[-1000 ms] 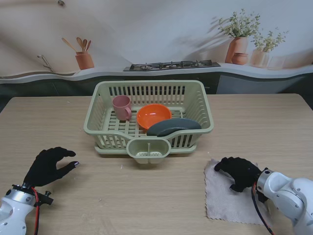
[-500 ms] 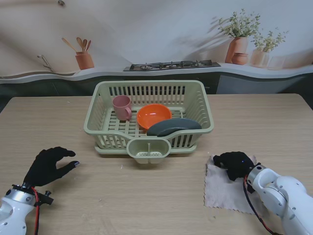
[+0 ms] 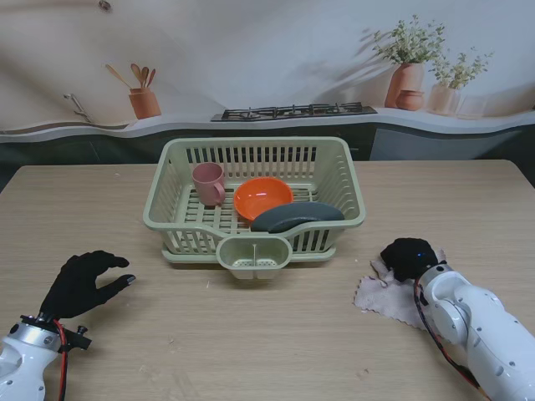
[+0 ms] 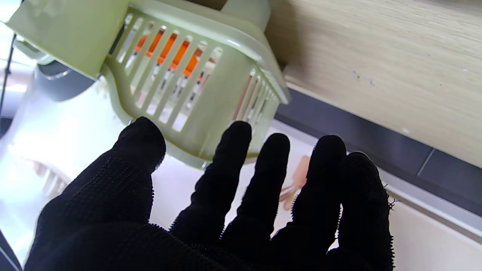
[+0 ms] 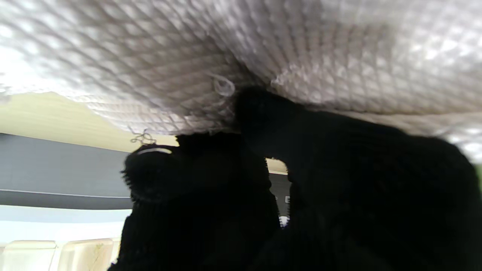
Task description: Clear dishes and wipe the table
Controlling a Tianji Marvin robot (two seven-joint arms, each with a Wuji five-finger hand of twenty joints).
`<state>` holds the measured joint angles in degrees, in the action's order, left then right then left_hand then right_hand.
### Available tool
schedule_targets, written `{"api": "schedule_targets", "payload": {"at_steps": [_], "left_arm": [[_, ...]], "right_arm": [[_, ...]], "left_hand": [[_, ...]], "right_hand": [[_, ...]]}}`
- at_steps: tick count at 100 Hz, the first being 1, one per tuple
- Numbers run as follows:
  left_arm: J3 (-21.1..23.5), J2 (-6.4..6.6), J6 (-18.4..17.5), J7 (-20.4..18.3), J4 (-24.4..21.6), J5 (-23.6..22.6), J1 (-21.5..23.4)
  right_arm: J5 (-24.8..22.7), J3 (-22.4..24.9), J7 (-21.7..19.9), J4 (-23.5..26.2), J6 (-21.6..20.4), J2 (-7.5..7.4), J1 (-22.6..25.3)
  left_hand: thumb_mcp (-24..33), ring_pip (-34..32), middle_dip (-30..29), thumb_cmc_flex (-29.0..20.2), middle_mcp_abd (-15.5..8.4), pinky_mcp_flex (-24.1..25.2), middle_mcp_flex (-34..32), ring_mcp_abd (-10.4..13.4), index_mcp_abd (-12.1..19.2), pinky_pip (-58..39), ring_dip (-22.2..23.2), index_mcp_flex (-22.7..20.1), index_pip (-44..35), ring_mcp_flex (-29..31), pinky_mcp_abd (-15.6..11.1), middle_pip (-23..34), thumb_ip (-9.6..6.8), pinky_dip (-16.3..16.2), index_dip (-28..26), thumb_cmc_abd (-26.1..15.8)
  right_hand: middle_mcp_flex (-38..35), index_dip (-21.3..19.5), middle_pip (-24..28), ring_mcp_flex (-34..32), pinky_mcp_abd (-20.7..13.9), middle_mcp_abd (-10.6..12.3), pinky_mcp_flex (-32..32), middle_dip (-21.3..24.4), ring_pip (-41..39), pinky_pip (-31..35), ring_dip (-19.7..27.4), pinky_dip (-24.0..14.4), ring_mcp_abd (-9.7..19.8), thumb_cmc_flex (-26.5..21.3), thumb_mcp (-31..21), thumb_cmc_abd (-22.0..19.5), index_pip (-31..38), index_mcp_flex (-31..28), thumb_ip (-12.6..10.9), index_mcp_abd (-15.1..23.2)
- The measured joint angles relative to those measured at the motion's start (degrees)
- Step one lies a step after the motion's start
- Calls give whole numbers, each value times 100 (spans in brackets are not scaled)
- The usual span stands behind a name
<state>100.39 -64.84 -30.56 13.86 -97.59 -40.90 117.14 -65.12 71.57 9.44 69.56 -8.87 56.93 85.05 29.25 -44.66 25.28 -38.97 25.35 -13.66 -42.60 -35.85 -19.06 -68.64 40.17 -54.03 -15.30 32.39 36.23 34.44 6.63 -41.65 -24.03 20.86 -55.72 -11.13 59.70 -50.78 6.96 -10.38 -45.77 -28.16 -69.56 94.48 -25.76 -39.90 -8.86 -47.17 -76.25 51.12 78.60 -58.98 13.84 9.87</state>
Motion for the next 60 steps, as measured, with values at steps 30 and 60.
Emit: {"api": "schedule_targets", "payload": {"at_steps": [30,60], "left_arm": [[2,-3,-18,47,0,-17,12],[16,-8,-48,38,1,-2,30]], "right_arm": [[443,-214,-215,-246,361,79,-385],[526,844,-621,847,-36,168,807]], "left_hand": [[-56,-1,0,-16,1,1,0,-2,0,0,0,0,0,-1,0,0,-1,0,0,-67],[-57,-1,0,-18,1,3,0,-2,0,0,0,0,0,-1,0,0,-1,0,0,-71]], "right_hand": [[-303,-11,-585,-294,285,-170,-244,-48,286,-29,-7,0,-193,-60,137,-21,-430,0,66,-218],[-310,19,-1058,-293,285,-212,-227,21,297,-33,-72,-8,-195,-81,144,-356,-1221,96,-8,-759]]}}
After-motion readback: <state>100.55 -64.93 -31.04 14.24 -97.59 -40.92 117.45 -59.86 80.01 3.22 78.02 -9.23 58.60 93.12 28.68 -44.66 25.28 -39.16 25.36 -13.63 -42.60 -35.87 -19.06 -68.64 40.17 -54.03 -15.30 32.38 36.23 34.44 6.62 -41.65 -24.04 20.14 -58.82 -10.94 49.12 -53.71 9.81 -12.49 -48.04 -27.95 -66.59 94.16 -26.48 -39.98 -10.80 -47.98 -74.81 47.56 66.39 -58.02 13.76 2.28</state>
